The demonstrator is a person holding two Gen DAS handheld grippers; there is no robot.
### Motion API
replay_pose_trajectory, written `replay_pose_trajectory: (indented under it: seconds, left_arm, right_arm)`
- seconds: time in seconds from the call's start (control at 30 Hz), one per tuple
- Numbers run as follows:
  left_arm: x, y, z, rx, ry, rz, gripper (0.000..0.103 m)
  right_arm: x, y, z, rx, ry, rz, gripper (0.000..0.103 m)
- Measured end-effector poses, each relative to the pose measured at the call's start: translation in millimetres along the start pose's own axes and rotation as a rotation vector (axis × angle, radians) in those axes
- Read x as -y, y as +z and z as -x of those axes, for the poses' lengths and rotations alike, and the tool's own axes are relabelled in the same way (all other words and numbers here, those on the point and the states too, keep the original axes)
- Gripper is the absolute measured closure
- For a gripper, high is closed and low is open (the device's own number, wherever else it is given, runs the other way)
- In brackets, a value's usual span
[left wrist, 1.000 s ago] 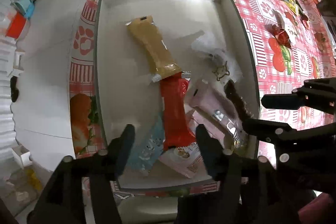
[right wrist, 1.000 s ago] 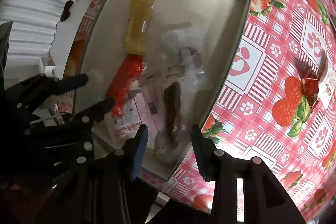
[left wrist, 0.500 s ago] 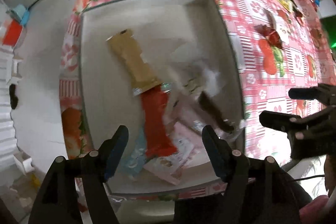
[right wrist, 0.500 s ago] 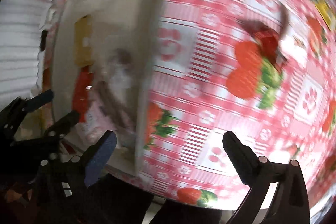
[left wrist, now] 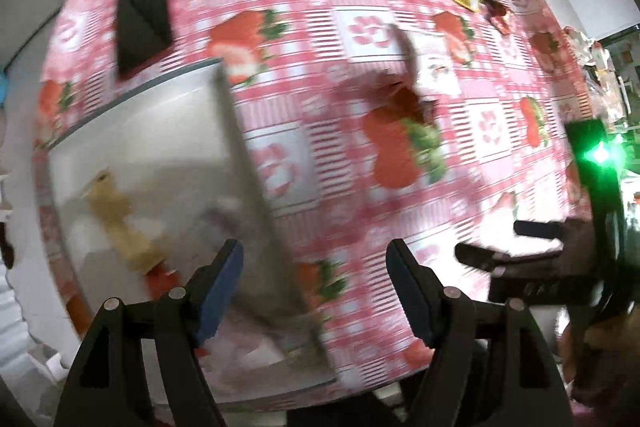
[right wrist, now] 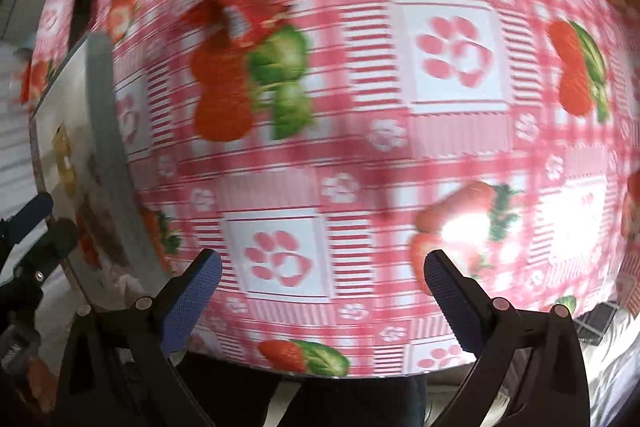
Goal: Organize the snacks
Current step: 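Move both tools back to the pile and grasp the small red candy with the left tool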
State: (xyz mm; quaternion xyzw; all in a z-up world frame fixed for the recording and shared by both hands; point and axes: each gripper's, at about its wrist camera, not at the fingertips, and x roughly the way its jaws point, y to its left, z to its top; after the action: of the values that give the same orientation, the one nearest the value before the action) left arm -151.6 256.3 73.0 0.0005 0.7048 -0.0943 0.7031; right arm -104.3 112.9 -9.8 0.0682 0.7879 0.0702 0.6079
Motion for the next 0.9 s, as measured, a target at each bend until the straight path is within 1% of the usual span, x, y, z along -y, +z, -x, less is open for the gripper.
replay_pose_trajectory:
  seconds: [0.1,0.2,0.23,0.3,0.37,0.4,0.43,0.5,0.57,0.67,0.73,0.8,0.87,0.9]
  left_arm:
    - [19.7,20.9,-10.3,-0.026,-0.038,0.022,0.026]
    - [36.6,44.5,-23.1,-0.033,-0.044,0.058,0.026]
    - [39.9,51.9,-27.6,-0.04,-0.049,0.076,0.026]
    - [42.7,65.1,-38.9,-0.058,-0.079,0.127,0.026]
    - [43.6,77.8,-51.3,-0.073,-0.095,0.191,0.026]
    - [42.9,82.6,-55.9,-0.076,-0.093,0.216,0.026]
    - [41.8,87.1,-60.6,-0.079,-0.086,0.243,0.026]
    - [39.4,95.2,-69.5,-0.087,-0.079,0.29,0.026]
    - [37.6,101.3,-77.2,-0.096,-0.079,0.329,0.026]
    - [38.2,107.9,-83.7,-0.091,-0.068,0.344,0.026]
    - [41.2,111.3,-87.5,-0.092,-0.054,0.337,0.026]
    - [44.6,113.2,-90.2,-0.095,-0.043,0.319,0.037]
    - [51.7,114.3,-91.3,-0.098,-0.003,0.278,0.05]
    - [54.1,114.4,-91.2,-0.098,0.01,0.258,0.055]
  right_arm:
    - [20.0,0.6,4.7,0.007,0.008,-0.026,0.002]
    - [41.3,0.6,9.7,0.014,0.015,-0.044,0.002]
    - [59.3,-1.2,12.7,0.015,0.02,-0.049,0.002]
    - [72.5,-2.2,14.3,0.015,0.026,-0.057,0.002]
    - [93.9,-3.8,16.9,0.017,0.03,-0.065,0.002]
    - [103.2,-7.4,17.8,0.018,0.032,-0.07,0.002]
    - [122.1,-15.1,17.2,0.018,0.036,-0.074,0.002]
    - [142.1,-20.0,18.8,0.017,0.049,-0.097,0.002]
    - [148.0,-29.1,17.2,0.017,0.053,-0.11,0.002]
    - [180.1,-38.2,9.2,0.015,0.057,-0.126,0.002]
    - [192.4,-42.5,6.6,0.015,0.057,-0.134,0.002]
    - [203.7,-44.5,7.9,0.016,0.057,-0.142,0.002]
    - [212.3,-46.4,9.0,0.022,0.058,-0.147,0.002]
    - [219.9,-46.1,9.2,0.026,0.058,-0.149,0.002]
